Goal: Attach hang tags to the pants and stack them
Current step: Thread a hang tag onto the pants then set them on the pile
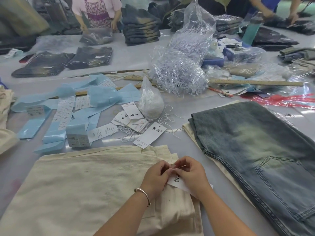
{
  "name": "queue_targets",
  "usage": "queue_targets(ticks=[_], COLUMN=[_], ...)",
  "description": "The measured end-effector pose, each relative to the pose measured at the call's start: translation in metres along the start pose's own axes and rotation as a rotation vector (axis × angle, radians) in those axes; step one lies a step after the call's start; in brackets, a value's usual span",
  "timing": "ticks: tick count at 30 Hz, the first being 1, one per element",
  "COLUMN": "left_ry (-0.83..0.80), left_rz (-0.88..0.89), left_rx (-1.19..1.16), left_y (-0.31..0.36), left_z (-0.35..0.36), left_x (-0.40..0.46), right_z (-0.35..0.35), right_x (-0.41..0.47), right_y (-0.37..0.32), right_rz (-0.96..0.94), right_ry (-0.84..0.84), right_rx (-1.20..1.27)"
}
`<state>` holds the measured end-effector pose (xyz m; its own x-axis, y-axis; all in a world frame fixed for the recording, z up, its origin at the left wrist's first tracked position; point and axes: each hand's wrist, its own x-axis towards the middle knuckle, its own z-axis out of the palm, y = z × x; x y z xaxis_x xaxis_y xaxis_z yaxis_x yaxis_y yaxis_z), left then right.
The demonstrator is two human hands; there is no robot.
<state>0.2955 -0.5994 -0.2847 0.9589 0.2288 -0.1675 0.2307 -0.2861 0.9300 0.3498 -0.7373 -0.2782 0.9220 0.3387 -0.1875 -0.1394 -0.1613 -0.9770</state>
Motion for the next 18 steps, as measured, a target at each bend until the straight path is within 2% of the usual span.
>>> queue_targets(ticks=[2,7,18], left_ry=[-0.007,-0.019,-0.003], left_rz=[0.021,0.005,-0.043], left_rx=[0.088,0.143,0.16], left_y=[0.001,-0.001,-0.004], left_z=[0.001,0.0,0.002], left_x=[0.002,0.007,0.017], right_z=[-0.001,-0.003,-0.005], right_x=[0.002,0.003,0.009], right_y=[0.0,0.0,0.005], right_rz=[0.033,0.088,0.118], right_ry=[0.0,-0.003,0.024], right_rx=[0.05,0.175,0.144])
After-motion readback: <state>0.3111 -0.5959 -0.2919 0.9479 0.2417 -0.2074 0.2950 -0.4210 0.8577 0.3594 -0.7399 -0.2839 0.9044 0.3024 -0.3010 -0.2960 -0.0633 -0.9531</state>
